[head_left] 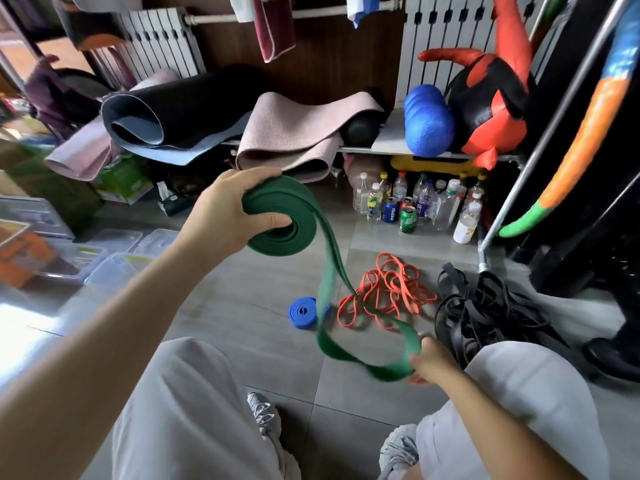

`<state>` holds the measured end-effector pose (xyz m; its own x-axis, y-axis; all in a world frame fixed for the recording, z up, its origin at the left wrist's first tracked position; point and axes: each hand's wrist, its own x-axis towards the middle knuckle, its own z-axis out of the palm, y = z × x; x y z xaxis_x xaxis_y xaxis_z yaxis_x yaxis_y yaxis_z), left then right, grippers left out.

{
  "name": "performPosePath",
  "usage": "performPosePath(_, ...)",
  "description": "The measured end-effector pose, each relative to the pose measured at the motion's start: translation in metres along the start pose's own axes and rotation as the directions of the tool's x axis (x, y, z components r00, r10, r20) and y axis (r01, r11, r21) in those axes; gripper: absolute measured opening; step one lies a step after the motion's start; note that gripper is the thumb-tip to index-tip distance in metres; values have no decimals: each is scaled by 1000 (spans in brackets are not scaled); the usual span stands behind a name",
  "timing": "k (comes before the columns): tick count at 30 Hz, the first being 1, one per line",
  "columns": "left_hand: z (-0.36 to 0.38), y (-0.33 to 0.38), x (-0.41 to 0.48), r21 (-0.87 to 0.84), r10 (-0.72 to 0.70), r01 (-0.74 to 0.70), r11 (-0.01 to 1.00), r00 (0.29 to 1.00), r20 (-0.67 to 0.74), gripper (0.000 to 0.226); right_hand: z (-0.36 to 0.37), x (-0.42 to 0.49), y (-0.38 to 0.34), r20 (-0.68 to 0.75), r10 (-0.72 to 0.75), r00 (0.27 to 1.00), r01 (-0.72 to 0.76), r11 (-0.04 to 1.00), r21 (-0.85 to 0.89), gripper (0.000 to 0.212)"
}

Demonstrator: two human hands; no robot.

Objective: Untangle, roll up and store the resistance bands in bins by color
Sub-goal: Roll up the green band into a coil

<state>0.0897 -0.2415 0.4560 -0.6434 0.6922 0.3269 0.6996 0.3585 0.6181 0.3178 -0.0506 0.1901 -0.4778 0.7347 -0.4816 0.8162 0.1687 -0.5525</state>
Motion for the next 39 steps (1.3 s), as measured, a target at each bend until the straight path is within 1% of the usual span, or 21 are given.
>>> performPosePath(2, 3, 3, -3, 42, 12, -14, 999, 999, 41, 64, 1, -2, -3, 158, 13, 987, 10, 989, -146, 25)
performPosePath(4, 10, 8, -8, 77, 30, -36, 996, 996, 85, 64, -3, -5, -16, 259, -65, 964, 126, 966, -227, 55)
performPosePath(5, 15, 9, -10, 85, 40, -50, 995, 993, 108, 65, -8, -8, -28, 294, -157, 943, 215, 961, -176, 70)
performPosePath(6, 20, 11, -13, 89, 50, -62, 994, 990, 134, 66, -14, -12, -43, 318, -273, 908, 308, 950, -62, 84)
performPosePath(7, 26, 12, -15, 92, 57, -72, 993, 985, 160, 67, -22, -19, -59, 305, -379, 874, 375, 924, 74, 95)
performPosePath(8, 32, 14, -17, 90, 60, -77, 993, 981, 183, 67, -31, -25, -75, 269, -469, 841, 427, 881, 204, 101)
performPosePath(9, 38, 15, -19, 84, 59, -77, 993, 978, 201, 67, -40, -32, -88, 231, -533, 814, 455, 832, 317, 100)
performPosePath(11, 46, 17, -21, 58, 56, -70, 996, 975, 215, 66, -61, -50, -112, 155, -628, 762, 489, 716, 497, 85)
performPosePath(13, 50, 18, -21, 40, 59, -69, 997, 976, 212, 65, -79, -65, -131, 63, -701, 711, 558, 616, 556, 63)
performPosePath(15, 51, 18, -21, 30, 70, -77, 997, 976, 205, 65, -90, -72, -143, -17, -733, 680, 601, 544, 585, 60)
performPosePath(17, 51, 18, -22, 11, 80, -84, 996, 979, 188, 65, -94, -72, -148, -53, -742, 668, 600, 496, 628, 57)
performPosePath(20, 52, 15, -24, -29, 89, -85, 996, 984, 157, 65, -93, -73, -150, -73, -743, 666, 611, 486, 625, 51)
performPosePath(24, 58, 8, -28, -145, 71, -56, 988, 992, 107, 64, -91, -76, -145, -120, -721, 682, 618, 481, 621, 47)
performPosePath(27, 64, 7, -33, -284, 47, -29, 958, 997, 58, 64, -86, -77, -137, -64, -738, 672, 598, 489, 635, 48)
performPosePath(29, 68, 7, -34, -388, 22, -7, 922, 999, 33, 66, -82, -77, -134, -80, -725, 684, 561, 453, 693, 45)
performPosePath(32, 71, 10, -35, -453, 15, 25, 891, 996, 86, 60, -85, -77, -135, -123, -708, 695, 556, 421, 717, 43)
performPosePath(33, 68, 11, -34, -425, 16, 38, 905, 992, 125, 58, -88, -76, -135, -126, -710, 693, 561, 422, 712, 43)
performPosePath(35, 60, 13, -30, -249, 31, 23, 968, 977, 211, 57, -92, -73, -136, -102, -714, 692, 570, 454, 685, 43)
performPosePath(36, 56, 15, -28, -102, 50, -26, 994, 969, 243, 61, -94, -73, -136, -83, -718, 691, 583, 486, 651, 45)
performPosePath(37, 52, 17, -26, 42, 83, -98, 994, 959, 270, 70, -96, -74, -137, -63, -727, 684, 606, 518, 604, 46)
performPosePath(39, 48, 28, -26, 246, 167, -275, 929, 909, 382, 90, -99, -74, -141, -25, -743, 669, 648, 567, 508, 47)
